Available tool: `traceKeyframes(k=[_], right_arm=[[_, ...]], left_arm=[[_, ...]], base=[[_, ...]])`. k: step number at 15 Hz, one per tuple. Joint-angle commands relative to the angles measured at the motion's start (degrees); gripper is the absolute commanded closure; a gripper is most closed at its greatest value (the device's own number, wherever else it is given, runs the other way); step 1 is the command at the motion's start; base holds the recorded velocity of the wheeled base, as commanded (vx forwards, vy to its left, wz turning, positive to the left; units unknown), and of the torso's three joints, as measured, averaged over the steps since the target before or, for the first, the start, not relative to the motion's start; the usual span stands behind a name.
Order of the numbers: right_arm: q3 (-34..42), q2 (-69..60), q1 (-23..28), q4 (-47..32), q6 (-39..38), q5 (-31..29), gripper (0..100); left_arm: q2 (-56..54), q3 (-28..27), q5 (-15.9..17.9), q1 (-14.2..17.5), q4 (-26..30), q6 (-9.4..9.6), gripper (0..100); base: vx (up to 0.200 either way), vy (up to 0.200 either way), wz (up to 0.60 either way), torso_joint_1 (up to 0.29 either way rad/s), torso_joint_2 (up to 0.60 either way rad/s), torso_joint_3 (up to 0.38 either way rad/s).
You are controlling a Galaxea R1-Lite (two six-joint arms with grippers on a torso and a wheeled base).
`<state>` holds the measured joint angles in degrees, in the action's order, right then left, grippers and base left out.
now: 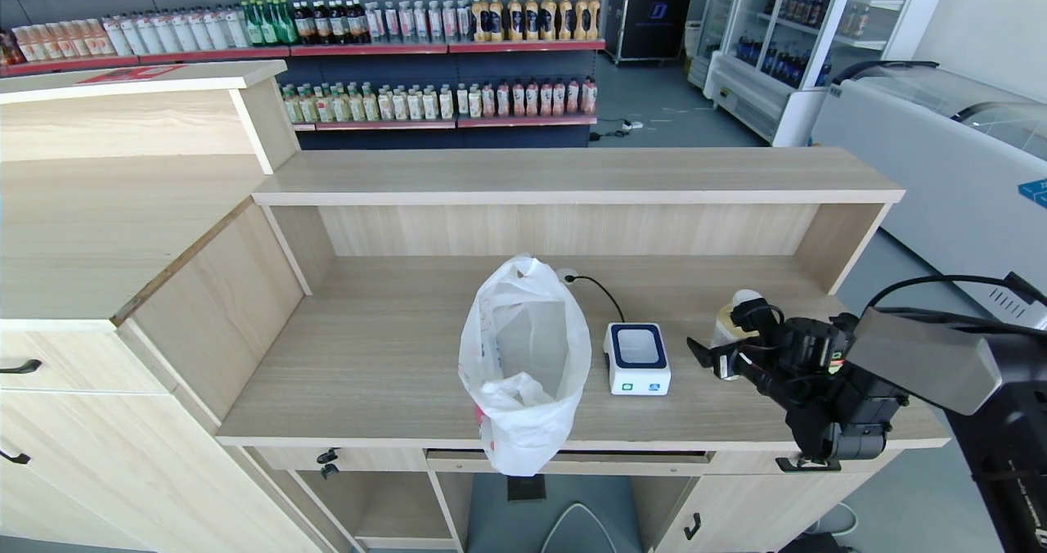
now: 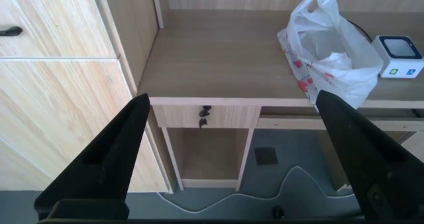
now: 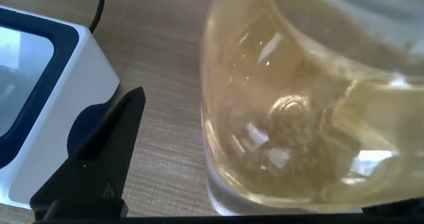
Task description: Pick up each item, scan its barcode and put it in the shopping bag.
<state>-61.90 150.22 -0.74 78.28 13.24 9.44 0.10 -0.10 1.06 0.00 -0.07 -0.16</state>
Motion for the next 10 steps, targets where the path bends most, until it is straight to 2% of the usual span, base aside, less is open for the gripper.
traceKeyframes(k=[1,6,7,10], right_arm=[[-2.1,1.5,-0.6,0.1,0.1,0.1,0],[-2.1,1.8,-0.8,2.7,0.3,2.0,0],[-2.1,1.7,-0.8,2.9,0.4,3.2,100],[-2.2,1.5,-0.8,2.9,0.5,3.2,100]], left_arm=[[0.0,0.0,0.0,0.0,0.0,-0.02,0],[0.0,0.0,0.0,0.0,0.0,-0.02,0],[0.0,0.0,0.0,0.0,0.0,-0.02,0],[0.0,0.0,0.0,0.0,0.0,-0.02,0]], base=[[0.000,0.000,0.00,0.000,0.00,0.000],[0.000,0.000,0.00,0.000,0.00,0.000],[0.000,0.000,0.00,0.000,0.00,0.000],[0.000,0.000,0.00,0.000,0.00,0.000]])
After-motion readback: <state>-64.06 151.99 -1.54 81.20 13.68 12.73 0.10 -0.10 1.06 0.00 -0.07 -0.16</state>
